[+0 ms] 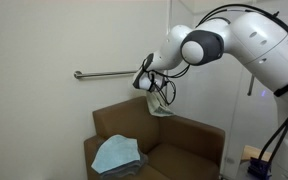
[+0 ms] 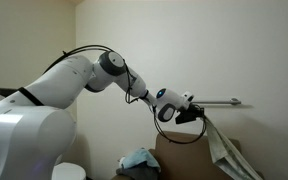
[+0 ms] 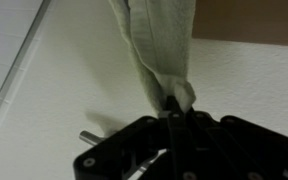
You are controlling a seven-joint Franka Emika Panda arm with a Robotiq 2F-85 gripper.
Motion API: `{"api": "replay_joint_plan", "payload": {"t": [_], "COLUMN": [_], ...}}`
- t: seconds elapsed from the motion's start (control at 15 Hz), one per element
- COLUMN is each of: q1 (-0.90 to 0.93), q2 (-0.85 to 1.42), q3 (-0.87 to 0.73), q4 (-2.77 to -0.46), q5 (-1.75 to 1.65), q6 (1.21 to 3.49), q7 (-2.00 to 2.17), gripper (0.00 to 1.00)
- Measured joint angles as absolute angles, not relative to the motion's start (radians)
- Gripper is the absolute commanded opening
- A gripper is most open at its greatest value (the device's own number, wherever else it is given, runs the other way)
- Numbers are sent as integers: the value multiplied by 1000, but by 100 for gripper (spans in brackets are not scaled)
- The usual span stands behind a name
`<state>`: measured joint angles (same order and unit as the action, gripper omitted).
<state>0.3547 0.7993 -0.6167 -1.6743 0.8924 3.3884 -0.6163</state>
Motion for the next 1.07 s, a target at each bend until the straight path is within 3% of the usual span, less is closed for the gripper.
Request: {"api": "replay_joint_plan", "payload": {"t": [0.07,0.47,0.8,1.07], "q1": [322,137,60,63], "q2": [758,583,516,438], "q3": [-561,-389,-366,-405], "q4": [-1700,-1906,-1953,-1963], "q5": [855,480,431,403], "q6": [3401,3453,3455,3455], "q7": [-631,-521,-521,-527], "gripper": [30,67,98,100]}}
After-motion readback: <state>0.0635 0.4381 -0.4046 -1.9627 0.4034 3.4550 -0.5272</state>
